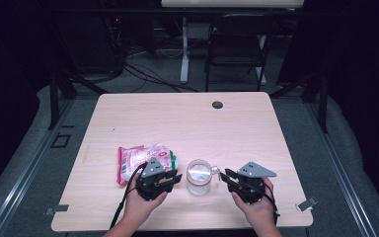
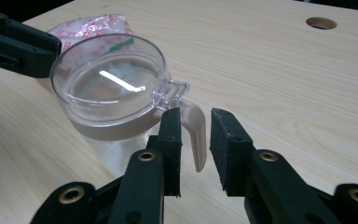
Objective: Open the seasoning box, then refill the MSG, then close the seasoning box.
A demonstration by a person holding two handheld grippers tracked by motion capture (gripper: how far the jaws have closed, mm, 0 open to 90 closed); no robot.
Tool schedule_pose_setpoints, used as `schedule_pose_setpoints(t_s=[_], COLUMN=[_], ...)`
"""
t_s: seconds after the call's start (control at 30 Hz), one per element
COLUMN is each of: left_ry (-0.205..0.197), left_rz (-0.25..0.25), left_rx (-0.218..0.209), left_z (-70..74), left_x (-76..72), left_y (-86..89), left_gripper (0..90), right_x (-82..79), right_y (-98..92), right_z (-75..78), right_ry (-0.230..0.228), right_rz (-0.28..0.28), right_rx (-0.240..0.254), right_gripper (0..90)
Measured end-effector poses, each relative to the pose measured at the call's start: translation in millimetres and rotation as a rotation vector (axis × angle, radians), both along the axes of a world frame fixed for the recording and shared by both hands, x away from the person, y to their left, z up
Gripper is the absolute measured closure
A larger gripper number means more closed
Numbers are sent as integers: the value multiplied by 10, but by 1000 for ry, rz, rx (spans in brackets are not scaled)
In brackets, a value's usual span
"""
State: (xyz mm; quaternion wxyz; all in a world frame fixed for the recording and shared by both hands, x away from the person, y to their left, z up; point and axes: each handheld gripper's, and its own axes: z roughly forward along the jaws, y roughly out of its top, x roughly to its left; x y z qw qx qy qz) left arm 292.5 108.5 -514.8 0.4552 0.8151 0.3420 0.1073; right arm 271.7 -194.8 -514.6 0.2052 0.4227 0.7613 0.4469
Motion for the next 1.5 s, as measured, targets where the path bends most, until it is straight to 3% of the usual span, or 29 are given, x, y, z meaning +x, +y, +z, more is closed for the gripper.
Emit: schedule_pose_setpoints(t_s=[0.1,0.37,0.57,0.73,0.9,1.07,1.37,1.5], left_ry=[5,6,-11,2,11,26,31,34], left_rz=[4,-32,-35,-52,-63,-70,-70,-76], left_rx=[-2,-9,26,21,28,32,53,58], left_z=[9,84,161,199,191,132,41,35], left_x=[6,65,121,218,293,310,284,250], left_y=[-3,-34,-97,-122,-162,-181,-187,-165], left_gripper=[732,820,887,900,899,895,900,900], right_x=[6,57,120,183,193,203,183,215], right_y=[-6,58,123,202,246,225,206,225], right_z=[34,146,263,330,329,280,234,201], right_ry=[4,3,4,8,-10,1,4,10], right_rz=[-10,2,5,11,7,16,13,7], right_rx=[10,-16,-23,-14,-10,-11,31,17], right_gripper=[756,856,866,882,896,896,900,900])
